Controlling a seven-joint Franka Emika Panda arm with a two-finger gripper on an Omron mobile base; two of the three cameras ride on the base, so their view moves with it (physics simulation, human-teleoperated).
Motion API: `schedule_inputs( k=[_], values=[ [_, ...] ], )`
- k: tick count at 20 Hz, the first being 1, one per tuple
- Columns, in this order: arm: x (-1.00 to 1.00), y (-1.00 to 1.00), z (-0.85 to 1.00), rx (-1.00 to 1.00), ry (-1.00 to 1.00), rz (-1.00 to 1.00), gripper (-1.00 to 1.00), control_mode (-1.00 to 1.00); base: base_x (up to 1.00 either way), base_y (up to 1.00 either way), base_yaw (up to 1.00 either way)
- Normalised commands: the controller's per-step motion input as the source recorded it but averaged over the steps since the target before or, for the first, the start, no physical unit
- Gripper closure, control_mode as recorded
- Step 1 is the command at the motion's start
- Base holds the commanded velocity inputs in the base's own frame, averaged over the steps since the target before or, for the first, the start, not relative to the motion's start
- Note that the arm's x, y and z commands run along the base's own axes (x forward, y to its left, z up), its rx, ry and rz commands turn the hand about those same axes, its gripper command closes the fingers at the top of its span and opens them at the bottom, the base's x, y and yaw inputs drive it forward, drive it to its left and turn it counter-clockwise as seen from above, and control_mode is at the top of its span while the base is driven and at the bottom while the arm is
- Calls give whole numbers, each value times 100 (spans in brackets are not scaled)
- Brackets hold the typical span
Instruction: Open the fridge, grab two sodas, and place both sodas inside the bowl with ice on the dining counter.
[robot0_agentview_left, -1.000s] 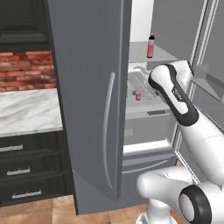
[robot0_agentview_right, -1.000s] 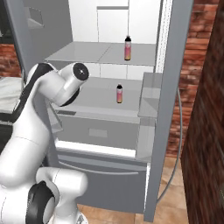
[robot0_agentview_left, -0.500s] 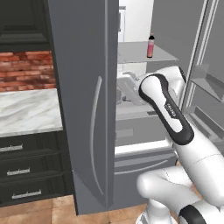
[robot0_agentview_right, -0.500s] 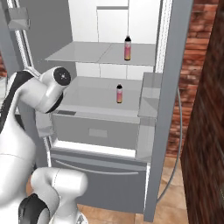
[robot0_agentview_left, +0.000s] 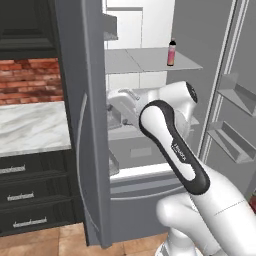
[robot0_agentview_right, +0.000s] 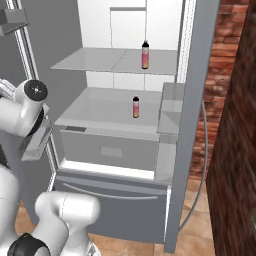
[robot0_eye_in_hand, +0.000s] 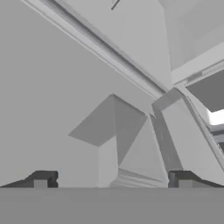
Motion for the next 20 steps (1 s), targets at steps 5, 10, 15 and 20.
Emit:
schedule_inputs(
  k=[5,10,15,20],
  values=[
    [-15,95,0,0,2,0,-100,-100,0,0,0],
    [0,94,0,0,3,0,-100,-100,0,0,0],
    [-3,62,0,-1,0,-1,-100,-100,0,0,0],
    [-23,-18,8,-1,-3,-3,-100,-100,0,0,0]
  ],
)
